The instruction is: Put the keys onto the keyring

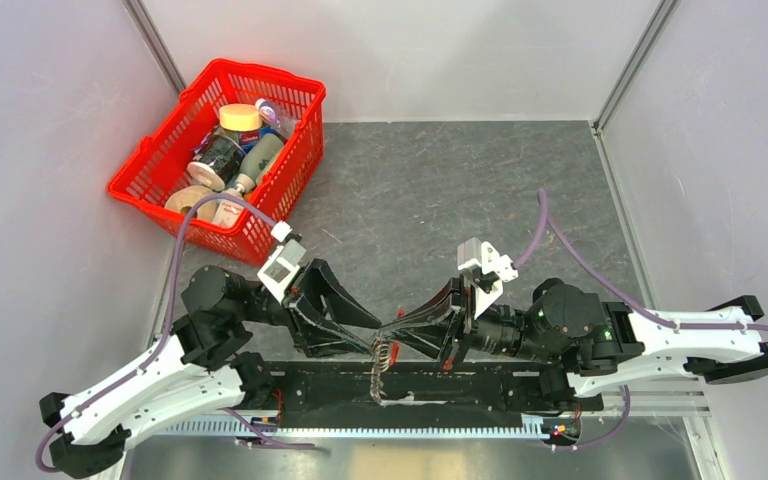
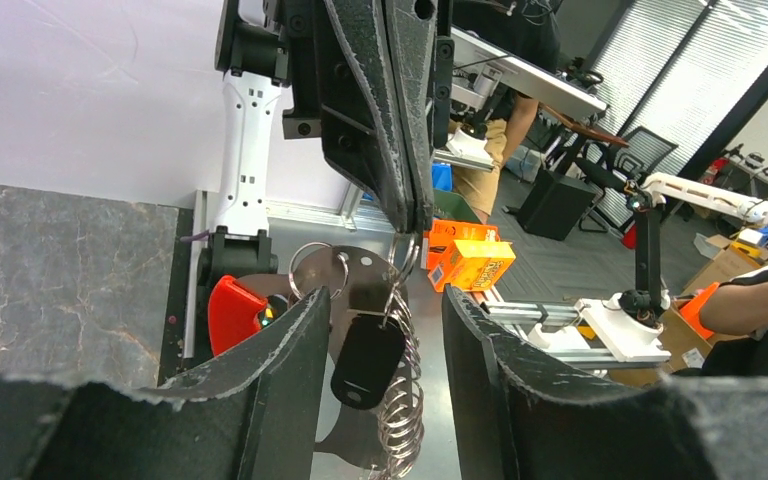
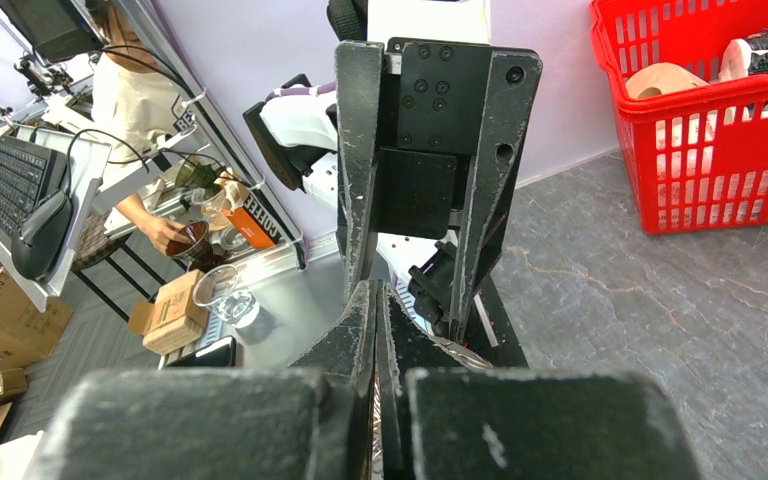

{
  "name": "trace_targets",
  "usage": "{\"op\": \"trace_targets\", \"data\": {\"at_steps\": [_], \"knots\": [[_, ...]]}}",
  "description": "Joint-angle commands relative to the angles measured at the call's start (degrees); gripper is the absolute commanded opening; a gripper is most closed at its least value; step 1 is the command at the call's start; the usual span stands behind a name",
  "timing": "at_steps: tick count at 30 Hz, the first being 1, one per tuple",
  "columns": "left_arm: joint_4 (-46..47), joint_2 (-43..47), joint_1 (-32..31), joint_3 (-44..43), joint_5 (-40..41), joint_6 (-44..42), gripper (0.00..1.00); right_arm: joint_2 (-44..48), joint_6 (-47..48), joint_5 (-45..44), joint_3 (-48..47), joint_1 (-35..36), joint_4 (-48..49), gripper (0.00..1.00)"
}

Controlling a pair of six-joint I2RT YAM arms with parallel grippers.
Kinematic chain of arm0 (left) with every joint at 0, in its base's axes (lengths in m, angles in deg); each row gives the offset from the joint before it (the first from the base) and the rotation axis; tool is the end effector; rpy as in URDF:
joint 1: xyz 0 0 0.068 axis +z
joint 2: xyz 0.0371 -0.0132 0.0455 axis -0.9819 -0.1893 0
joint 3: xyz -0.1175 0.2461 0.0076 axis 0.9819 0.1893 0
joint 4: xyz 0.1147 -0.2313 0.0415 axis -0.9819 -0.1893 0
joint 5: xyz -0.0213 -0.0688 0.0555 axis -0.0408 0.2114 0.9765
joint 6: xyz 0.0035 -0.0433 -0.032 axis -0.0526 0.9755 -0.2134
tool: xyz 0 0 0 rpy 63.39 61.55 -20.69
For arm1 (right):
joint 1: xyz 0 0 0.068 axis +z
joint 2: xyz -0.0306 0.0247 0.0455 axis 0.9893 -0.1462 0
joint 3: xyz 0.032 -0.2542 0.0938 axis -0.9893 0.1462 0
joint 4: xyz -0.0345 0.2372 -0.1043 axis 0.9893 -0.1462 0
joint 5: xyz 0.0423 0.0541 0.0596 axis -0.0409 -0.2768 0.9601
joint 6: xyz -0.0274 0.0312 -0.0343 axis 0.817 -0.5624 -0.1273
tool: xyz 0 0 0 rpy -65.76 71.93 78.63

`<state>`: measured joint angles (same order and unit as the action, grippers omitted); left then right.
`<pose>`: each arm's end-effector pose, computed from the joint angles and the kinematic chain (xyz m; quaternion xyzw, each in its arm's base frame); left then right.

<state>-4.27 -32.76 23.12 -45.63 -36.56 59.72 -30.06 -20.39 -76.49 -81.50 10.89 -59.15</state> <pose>0.0513 -0.1203 0.3943 0.3982 0.4613 -0.6958 0.3802 0.0004 0.1856 0.4490 -0.3190 0.5710 0.5759 0.4904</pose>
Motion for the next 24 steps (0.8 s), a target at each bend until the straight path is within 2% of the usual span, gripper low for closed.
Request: {"op": "trace_targets", "data": {"at_steps": [1, 6, 11, 21, 23, 24], "knots": [[2.6, -0.5, 0.0, -1.8, 0.7, 0.0, 0.51, 0.1, 0.5, -0.5, -0.6, -0.1, 4.0, 0.00], [3.3, -0.4, 0.1, -1.9, 1.0, 0.2, 0.48, -0.2, 0.1, -0.8, -0.5, -0.1, 3.9, 0.00], [4.2, -0.3, 0.0, -1.6, 1.1, 0.7, 0.40, -0.2, 0.0, -1.3, -0.3, -0.1, 4.1, 0.00], [5.1, -0.5, 0.0, -1.2, 0.4, 1.0, 0.18, 0.1, 0.0, -2.2, 0.2, -0.1, 4.2, 0.00], [5.4, -0.6, 0.0, -1.1, 0.0, 1.0, 0.03, 0.0, -0.1, -2.3, 0.4, -0.1, 5.6, 0.00], [5.4, -0.6, 0.0, -1.1, 0.0, 1.0, 0.02, 0.1, -0.1, -2.3, 0.4, -0.1, 5.8, 0.00]]}}
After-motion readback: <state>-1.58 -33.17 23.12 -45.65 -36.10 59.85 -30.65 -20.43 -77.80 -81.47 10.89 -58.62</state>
